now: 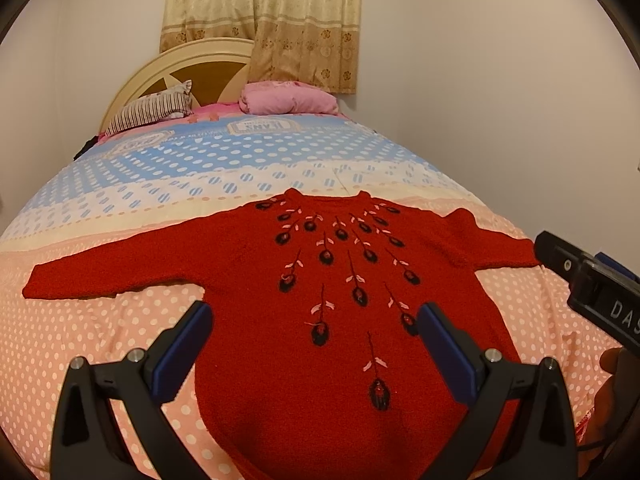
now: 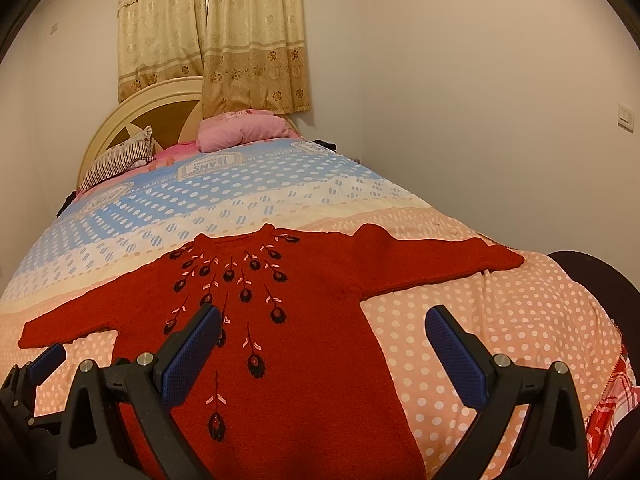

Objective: Fold small clothes

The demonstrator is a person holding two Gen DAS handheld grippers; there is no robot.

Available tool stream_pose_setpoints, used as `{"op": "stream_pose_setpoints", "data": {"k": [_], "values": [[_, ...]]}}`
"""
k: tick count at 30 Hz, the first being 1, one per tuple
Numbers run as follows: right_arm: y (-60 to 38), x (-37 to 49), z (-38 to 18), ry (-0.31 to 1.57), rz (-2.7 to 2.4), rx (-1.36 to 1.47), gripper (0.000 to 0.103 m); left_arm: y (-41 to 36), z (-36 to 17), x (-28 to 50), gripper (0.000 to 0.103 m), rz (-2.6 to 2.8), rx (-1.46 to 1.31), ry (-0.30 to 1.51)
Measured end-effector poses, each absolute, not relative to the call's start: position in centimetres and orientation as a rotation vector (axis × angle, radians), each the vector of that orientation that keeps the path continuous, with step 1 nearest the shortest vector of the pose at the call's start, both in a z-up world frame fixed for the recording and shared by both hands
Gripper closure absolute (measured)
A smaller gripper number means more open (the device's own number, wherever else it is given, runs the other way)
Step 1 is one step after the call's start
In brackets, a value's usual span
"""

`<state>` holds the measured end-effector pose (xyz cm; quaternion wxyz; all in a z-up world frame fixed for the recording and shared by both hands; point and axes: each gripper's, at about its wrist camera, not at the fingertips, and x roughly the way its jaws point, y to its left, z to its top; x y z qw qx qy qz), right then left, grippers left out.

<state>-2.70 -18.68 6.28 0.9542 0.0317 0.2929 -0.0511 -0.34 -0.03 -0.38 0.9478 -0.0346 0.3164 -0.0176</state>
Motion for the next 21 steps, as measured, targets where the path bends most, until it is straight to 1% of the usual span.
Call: {"op": "stream_pose_setpoints", "data": {"k": [21], "values": [[-18.87, -2.06, 6.08, 0.613, -0.111, 0.057, 0.001, -0.20, -0.70, -0.08, 0.000, -0.042, -0.073, 0.652]]}}
